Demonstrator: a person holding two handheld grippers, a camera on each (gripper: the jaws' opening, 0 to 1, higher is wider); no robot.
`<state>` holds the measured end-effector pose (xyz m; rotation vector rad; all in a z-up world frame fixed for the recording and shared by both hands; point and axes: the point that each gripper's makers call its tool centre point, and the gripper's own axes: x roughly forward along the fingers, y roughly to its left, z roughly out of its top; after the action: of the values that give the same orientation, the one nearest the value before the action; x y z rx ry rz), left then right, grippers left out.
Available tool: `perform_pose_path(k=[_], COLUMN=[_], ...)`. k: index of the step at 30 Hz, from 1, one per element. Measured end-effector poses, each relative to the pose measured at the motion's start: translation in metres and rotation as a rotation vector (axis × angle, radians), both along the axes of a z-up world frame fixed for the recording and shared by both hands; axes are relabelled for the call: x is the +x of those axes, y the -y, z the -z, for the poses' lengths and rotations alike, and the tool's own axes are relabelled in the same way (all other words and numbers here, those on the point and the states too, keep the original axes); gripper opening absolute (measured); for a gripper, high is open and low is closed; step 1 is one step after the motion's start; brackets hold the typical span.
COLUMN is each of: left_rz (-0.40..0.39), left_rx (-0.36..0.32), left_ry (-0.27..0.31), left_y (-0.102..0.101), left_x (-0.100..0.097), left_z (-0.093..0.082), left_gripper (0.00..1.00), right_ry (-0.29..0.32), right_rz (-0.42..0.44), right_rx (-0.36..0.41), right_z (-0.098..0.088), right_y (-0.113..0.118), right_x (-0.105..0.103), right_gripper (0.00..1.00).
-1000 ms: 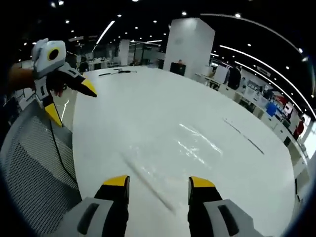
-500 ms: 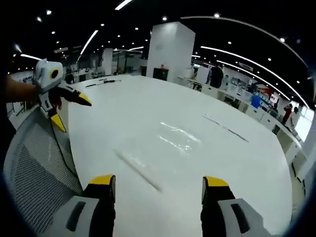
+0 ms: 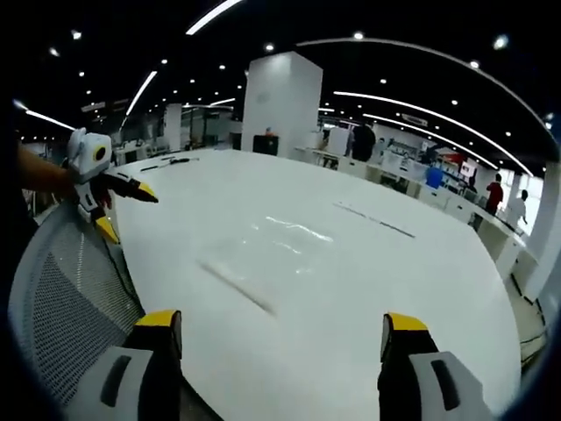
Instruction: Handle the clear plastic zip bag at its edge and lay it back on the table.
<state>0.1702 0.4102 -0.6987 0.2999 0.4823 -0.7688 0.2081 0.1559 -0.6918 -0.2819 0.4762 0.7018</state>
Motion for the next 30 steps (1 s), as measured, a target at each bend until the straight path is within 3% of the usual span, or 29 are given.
perform_pose_path(k=[13, 30], left_rz=[-0.003, -0.042], left_rx=[-0.008, -0.029], left_ry=[-0.005, 0.015], left_y=[-0.003, -0.009], left_x=[-0.002, 0.0], left_z=[0.006, 0.006], left_gripper=[0.81, 0.83], right_ry=[0.03, 0.035], right_rz=[0.059, 0.079], right_rx=[0.085, 0.064], right_z=[0.0, 0.006], right_y=[0.005, 0.008], right_x=[-0.011, -0.011], right_gripper=[1.0, 1.0])
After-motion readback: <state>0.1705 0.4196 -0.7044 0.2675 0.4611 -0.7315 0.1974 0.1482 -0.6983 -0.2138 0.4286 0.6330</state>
